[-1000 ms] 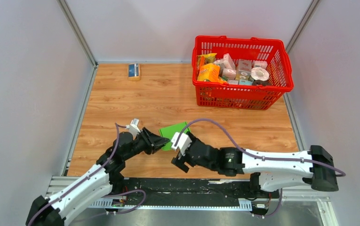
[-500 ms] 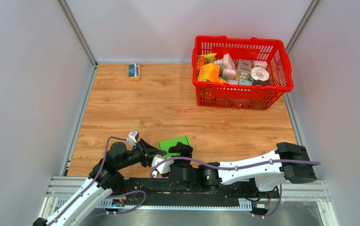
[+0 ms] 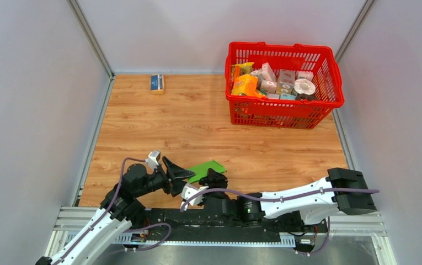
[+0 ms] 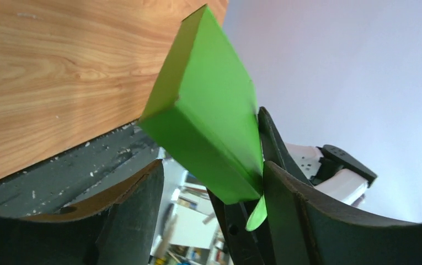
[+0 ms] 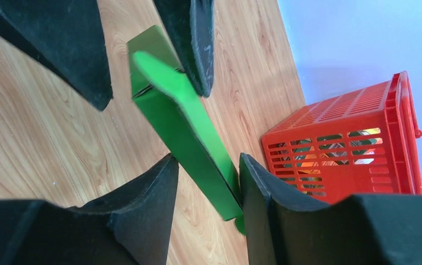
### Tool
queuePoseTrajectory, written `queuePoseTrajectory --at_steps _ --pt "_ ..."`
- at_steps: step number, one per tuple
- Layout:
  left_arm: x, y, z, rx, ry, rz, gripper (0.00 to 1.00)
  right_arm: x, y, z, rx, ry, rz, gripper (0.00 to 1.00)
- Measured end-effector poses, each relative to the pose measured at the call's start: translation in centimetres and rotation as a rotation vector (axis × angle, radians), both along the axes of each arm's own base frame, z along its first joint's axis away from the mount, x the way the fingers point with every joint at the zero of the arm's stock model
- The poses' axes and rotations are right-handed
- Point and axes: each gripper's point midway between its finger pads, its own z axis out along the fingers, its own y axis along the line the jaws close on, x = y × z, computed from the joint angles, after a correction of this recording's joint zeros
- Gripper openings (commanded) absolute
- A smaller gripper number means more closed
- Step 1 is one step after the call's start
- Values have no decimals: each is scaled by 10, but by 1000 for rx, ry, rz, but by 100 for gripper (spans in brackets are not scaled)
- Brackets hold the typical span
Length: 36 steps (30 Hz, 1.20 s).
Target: Fold the paper box
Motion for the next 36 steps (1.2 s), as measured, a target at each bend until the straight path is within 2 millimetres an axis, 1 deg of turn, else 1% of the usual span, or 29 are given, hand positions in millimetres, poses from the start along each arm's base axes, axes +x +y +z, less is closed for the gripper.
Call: queuePoseTrajectory --at_steps 3,5,8,10,11,13,15,17,19,22,26,27,28,29,30,31,32,33,35,36 --pt "4 5 14 64 -80 15 75 1 -2 2 28 15 -12 43" --pt "7 13 28 141 -159 33 75 2 -5 1 44 43 -24 41" --pt "14 33 57 281 -321 83 74 7 -14 -4 68 121 -44 41" --pt "19 45 68 353 -404 120 72 11 -22 -8 87 198 -59 41" --pt "20 52 68 393 -440 137 71 15 -26 -11 94 237 -70 40" --pt "22 63 59 464 -473 152 70 21 -36 -16 97 314 -99 39" --pt "23 70 45 530 -486 151 68 28 -43 -23 110 416 -133 39" --pt "25 72 28 587 -484 131 64 35 -46 -28 136 522 -169 38" --pt "27 71 16 625 -479 102 61 40 -51 -35 164 612 -204 37" --pt "34 61 3 667 -475 33 57 40 -54 -48 187 714 -223 38" --pt "48 40 -4 684 -506 -68 52 28 -56 -68 180 819 -194 39" --pt "51 35 -5 683 -517 -84 49 24 -55 -72 177 845 -185 41" --pt "55 30 -6 678 -530 -102 40 22 -54 -76 172 863 -179 43" --pt "59 25 -6 674 -541 -114 39 21 -53 -78 171 874 -176 46" --pt "63 20 -8 674 -550 -127 37 21 -51 -81 170 885 -175 47" --pt "65 18 -9 674 -552 -134 37 21 -50 -82 173 893 -176 48" --pt "68 15 -12 673 -550 -140 39 21 -49 -83 176 897 -178 52" --pt "68 13 -14 669 -551 -144 42 21 -49 -83 180 903 -179 54" --pt "67 13 -23 666 -550 -141 44 21 -48 -83 188 915 -177 58" --pt "64 12 -26 664 -552 -144 48 19 -46 -82 191 925 -170 59"
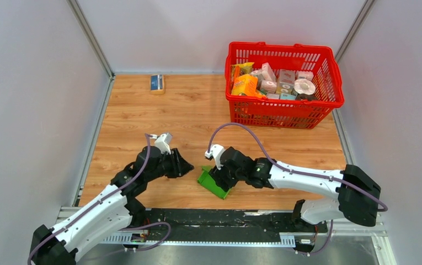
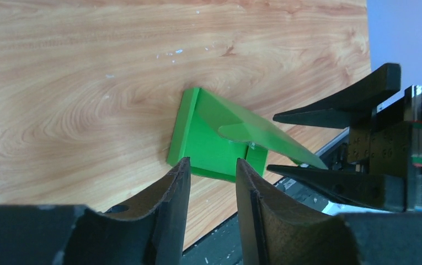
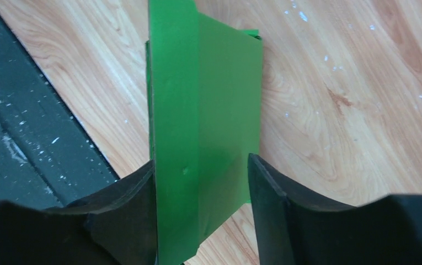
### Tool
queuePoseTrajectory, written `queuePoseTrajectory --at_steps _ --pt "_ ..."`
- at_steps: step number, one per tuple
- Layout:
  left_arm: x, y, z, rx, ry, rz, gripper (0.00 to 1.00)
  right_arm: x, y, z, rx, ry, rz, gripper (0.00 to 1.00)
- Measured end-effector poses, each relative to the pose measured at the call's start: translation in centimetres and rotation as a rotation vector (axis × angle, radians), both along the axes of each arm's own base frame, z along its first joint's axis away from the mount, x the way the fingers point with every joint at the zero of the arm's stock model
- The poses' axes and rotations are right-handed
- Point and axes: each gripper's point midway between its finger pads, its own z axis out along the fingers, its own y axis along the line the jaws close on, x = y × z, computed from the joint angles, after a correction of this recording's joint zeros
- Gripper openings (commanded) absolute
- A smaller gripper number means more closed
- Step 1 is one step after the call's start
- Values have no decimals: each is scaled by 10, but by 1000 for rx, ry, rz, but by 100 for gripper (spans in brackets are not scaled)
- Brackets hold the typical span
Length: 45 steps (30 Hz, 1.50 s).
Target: Fold the paper box
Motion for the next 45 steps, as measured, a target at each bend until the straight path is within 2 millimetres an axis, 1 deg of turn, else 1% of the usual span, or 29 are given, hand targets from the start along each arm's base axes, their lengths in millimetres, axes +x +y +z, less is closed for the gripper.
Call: queuePoseTrajectory --at_steps 3,6,8,10,12,14,16,17,19,21,22,24,28,30,31,33,35,38,42,45 --pt "-6 4 -7 -22 -10 20 53 -9 4 1 25 48 21 64" --pt "-9 8 -6 -46 -17 42 57 -20 10 5 57 106 38 68" --pt "-8 9 -1 -62 -26 54 57 -26 13 12 90 133 42 68" --pt "-8 9 3 -70 -23 60 57 -30 16 25 139 150 40 68" --pt "-7 7 9 -79 -22 63 56 -33 20 37 181 163 37 68" --pt "-3 4 20 -92 -29 65 53 -35 24 44 208 180 32 67" --pt "2 -2 32 -109 -36 59 50 -37 26 44 216 200 26 65" --pt "4 -6 36 -113 -32 49 49 -38 27 43 217 210 23 62" --pt "10 -17 45 -125 -22 25 46 -39 30 40 214 231 19 59" --pt "16 -28 50 -137 -9 -2 41 -40 32 36 215 251 14 56" --pt "18 -33 49 -139 -1 -14 41 -41 34 35 216 259 13 55" --pt "19 -40 44 -146 25 -37 38 -41 38 34 227 271 10 54" --pt "9 -57 33 -157 65 -101 33 -41 43 23 226 297 -1 54" --pt "1 -63 24 -158 85 -124 31 -43 44 16 220 313 -5 54" --pt "-3 -64 16 -154 99 -131 31 -43 45 13 218 320 -7 53" --pt "-11 -61 -5 -139 142 -132 30 -44 48 11 219 330 -4 53" --pt "-19 -53 -31 -108 189 -113 29 -46 50 9 219 338 0 54" --pt "-28 -42 -58 -63 244 -89 28 -47 50 6 214 349 -6 55" --pt "-32 -34 -72 -43 257 -68 27 -49 48 4 211 364 -21 53" --pt "-32 -31 -78 -37 254 -58 25 -52 41 -1 199 380 -50 39"
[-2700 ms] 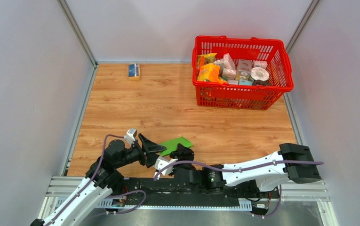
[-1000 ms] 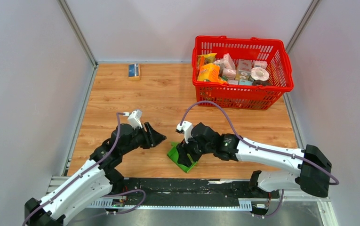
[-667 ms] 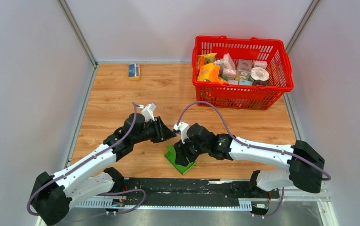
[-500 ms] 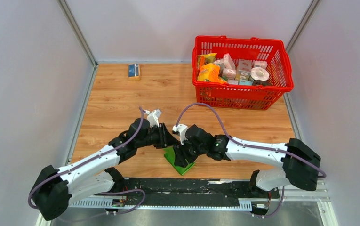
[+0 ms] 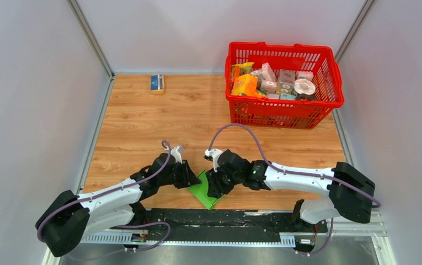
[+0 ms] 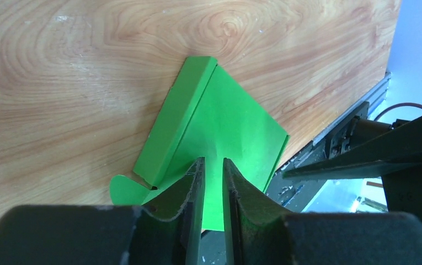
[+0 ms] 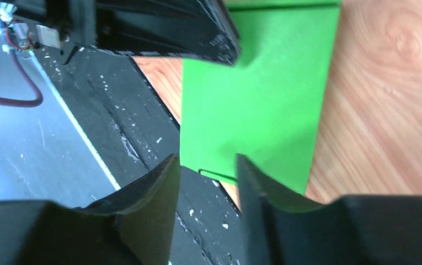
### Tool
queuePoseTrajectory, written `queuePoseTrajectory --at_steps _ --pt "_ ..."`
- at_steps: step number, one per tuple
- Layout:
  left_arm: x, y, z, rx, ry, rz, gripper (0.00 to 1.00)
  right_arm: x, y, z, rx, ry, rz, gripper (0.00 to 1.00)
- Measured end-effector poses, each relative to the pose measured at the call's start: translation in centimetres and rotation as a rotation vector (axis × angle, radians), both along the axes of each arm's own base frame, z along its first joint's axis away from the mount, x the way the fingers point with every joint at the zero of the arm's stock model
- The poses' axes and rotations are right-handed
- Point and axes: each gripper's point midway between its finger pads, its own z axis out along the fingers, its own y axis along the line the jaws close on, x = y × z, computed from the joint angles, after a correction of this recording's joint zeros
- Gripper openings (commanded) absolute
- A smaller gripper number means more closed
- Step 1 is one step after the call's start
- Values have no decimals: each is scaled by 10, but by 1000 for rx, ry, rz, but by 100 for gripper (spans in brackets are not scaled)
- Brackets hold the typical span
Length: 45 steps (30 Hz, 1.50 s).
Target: Fold the paper box
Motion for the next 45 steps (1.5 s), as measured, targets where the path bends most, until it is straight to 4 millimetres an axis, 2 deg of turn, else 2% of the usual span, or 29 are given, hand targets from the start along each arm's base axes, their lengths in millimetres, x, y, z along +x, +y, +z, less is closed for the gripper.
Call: queuePoseTrajectory --at_steps 1,3,9,14,20,25,28,31,32,36,38,41,43,45 --pt "0 1 -1 0 0 1 25 0 -4 -2 -13 7 -16 31" --pt "0 1 -3 -4 -6 3 25 -1 -13 -7 -43 29 -68 29" --pt "0 0 -3 -20 -19 10 25 -8 -46 -24 -116 123 -231 34" --pt "1 1 -3 -23 -26 19 24 -7 -56 -31 -128 172 -308 34" --pt "2 2 -2 -24 -29 32 24 9 -53 -41 -126 225 -381 33" --pt "2 3 -2 -21 -38 45 27 20 -44 -43 -97 250 -400 31" --pt "2 5 -1 -13 -46 50 34 32 -38 -42 -90 246 -403 29" --pt "3 11 3 13 -68 56 47 48 -30 -42 -89 224 -402 28" --pt "3 14 6 27 -75 60 54 54 -28 -42 -89 213 -402 28" --pt "9 26 32 66 -151 86 64 75 -19 -42 -83 174 -389 25" --pt "14 35 51 84 -203 112 66 82 -14 -42 -81 156 -375 25" --pt "20 47 66 117 -247 150 65 87 -9 -41 -78 135 -357 25" --pt "22 56 65 142 -249 169 64 89 -8 -41 -77 127 -348 25" --pt "21 59 55 168 -229 163 56 89 -7 -41 -77 120 -342 24"
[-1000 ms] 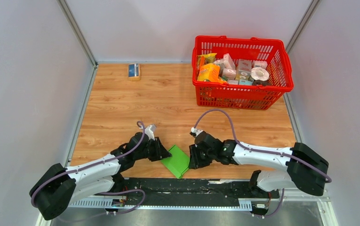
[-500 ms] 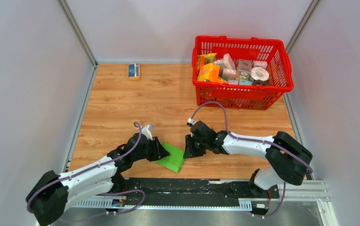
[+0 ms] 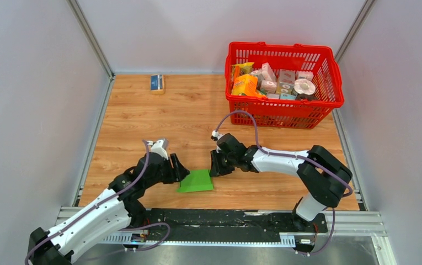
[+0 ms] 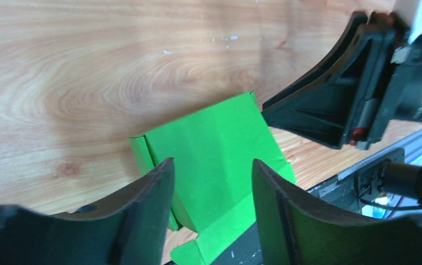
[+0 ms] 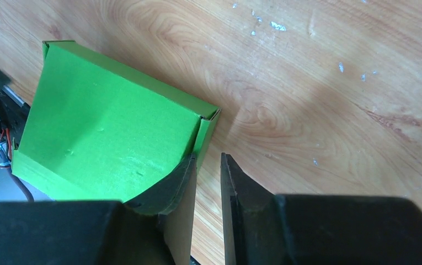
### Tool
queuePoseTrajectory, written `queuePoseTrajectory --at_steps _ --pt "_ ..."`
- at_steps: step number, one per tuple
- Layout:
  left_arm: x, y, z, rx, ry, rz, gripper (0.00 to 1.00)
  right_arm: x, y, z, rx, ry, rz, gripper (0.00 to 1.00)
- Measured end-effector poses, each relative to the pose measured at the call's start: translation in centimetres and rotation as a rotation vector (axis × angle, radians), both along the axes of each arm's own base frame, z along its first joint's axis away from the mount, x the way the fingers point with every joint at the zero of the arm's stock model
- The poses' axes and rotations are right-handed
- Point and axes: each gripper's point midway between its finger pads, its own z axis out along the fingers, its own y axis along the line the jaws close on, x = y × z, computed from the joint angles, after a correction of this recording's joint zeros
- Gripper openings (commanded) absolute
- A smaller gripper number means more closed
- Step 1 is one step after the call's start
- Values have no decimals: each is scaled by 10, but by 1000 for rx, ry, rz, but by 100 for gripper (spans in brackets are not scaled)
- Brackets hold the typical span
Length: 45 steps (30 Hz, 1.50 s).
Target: Fold the paper box
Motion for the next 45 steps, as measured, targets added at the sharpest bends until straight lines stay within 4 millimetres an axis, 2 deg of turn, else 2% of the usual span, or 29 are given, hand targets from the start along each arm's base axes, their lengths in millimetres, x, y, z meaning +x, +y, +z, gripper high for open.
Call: queuePoseTrajectory --at_steps 2,3,7,12,14,16,19,26,30,31,34,39,45 --pt "-4 -3 -13 5 27 -25 46 0 0 0 -1 -3 4 25" --pt "-7 -5 -23 12 52 -44 44 0 -1 0 -2 -4 5 25" --pt "-16 -5 -46 50 129 -70 37 2 -3 1 -9 -9 2 43" --pt "-17 -4 -49 44 122 -68 34 4 -23 4 -31 18 -34 48" --pt "-17 -3 -50 40 113 -65 34 4 -24 12 2 23 -30 49" --pt "-17 -2 -52 34 108 -62 33 2 -17 21 58 32 -2 50" --pt "-18 -2 -55 29 110 -58 32 -6 -5 23 107 56 49 49" --pt "-18 -2 -54 23 107 -55 32 -23 7 -5 98 138 112 39" --pt "-21 2 -53 26 107 -52 42 -24 11 -5 116 146 119 25" --pt "-22 3 -52 26 105 -49 52 -24 12 -4 121 147 120 23" --pt "-24 8 -47 16 92 -35 68 -24 13 -4 140 146 117 17" --pt "-26 14 -32 -30 59 11 72 -23 12 -3 187 149 101 11" --pt "-32 18 -32 -51 97 41 73 -20 9 -3 230 153 82 10"
